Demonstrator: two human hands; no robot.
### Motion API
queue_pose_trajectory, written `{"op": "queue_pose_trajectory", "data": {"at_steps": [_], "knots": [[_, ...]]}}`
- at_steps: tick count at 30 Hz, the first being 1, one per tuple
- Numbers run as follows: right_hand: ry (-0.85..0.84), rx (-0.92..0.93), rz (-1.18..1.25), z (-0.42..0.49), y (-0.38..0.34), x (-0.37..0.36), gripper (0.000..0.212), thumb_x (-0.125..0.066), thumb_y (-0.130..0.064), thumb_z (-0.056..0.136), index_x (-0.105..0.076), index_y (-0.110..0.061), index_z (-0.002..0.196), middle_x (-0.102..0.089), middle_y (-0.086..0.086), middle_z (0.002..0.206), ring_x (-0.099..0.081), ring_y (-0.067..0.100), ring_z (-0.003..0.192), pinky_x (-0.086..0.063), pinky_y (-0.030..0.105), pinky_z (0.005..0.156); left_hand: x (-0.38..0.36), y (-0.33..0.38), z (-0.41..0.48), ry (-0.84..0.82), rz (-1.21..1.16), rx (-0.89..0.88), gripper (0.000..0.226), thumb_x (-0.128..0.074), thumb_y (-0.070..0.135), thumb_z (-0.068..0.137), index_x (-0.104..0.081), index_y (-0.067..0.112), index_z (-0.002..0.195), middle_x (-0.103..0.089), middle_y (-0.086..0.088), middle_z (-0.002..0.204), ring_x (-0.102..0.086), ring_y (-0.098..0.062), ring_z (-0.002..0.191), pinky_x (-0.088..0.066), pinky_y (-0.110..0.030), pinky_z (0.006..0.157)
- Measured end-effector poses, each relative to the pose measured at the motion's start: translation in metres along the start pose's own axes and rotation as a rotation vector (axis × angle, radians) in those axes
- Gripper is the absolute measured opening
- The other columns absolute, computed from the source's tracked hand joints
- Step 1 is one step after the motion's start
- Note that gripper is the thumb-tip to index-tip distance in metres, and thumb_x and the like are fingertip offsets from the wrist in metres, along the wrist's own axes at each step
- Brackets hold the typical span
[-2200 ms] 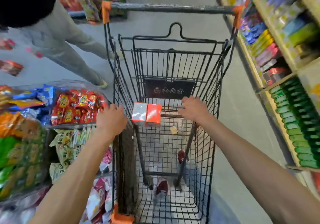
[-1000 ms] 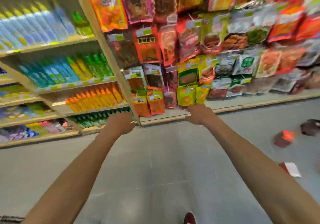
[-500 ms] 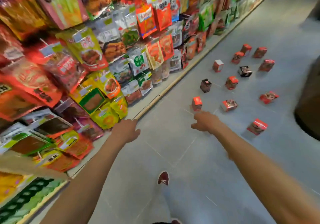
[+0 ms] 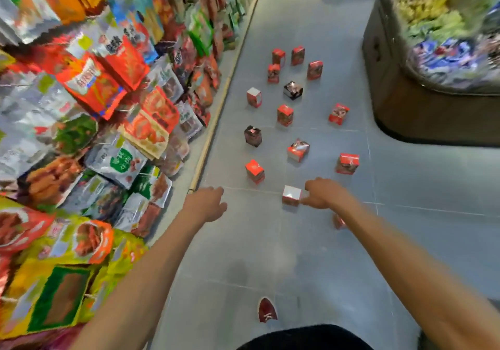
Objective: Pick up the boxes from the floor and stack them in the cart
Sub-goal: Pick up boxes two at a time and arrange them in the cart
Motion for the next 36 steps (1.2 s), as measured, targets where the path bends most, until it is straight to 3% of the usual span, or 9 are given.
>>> {"op": "queue_pose_trajectory", "data": {"at_steps": [8,22,30,36], "knots": [[-0.058,-0.149,0.097,0.079,0.038,0.024,0.059,-0.055,-0.053,0.091,-0.051,-0.014,0.135,-0.053,0.014,0.134,-0.052,0.033,0.121,-0.044,0.039,0.099,0.035,0.025,0.142,0.011,0.119,-0.171,0.046,-0.045,0.044,0.096,-0.048,0.018,0.134,-0.056,-0.009,0.131,-0.051,-0.03,0.123,-0.043,-0.042,0.097],[-0.187,-0.205,0.169,0.209,0.058,0.042,0.057,-0.054,-0.048,0.091,-0.047,-0.018,0.139,-0.049,0.012,0.138,-0.047,0.033,0.127,-0.04,0.042,0.102,0.048,0.032,0.303,-0.143,0.184,-0.221,0.047,-0.042,0.042,0.096,-0.045,0.018,0.136,-0.052,-0.009,0.134,-0.048,-0.03,0.124,-0.04,-0.042,0.096],[-0.27,-0.307,0.282,0.272,0.05,-0.002,0.057,-0.049,-0.047,0.094,-0.043,-0.017,0.142,-0.046,0.012,0.141,-0.044,0.033,0.129,-0.039,0.044,0.104,-0.003,0.031,0.403,-0.254,0.201,-0.336,0.042,-0.043,0.037,0.096,-0.049,0.016,0.132,-0.055,-0.009,0.13,-0.046,-0.03,0.122,-0.037,-0.041,0.098],[-0.185,-0.387,0.322,0.368,0.069,-0.053,0.056,-0.05,-0.045,0.096,-0.042,-0.018,0.144,-0.044,0.011,0.144,-0.042,0.031,0.132,-0.036,0.046,0.105,-0.091,0.032,0.516,-0.283,0.123,-0.41,0.054,-0.049,0.034,0.094,-0.036,0.019,0.145,-0.051,-0.014,0.137,-0.044,-0.035,0.127,-0.038,-0.044,0.1]]}}
Point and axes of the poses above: each hand's wrist, its own z-axis towards the middle knuckle, its own x-axis out of the back of the hand, y = z × x, the point moved 4 cm from there along z, towards the middle knuckle
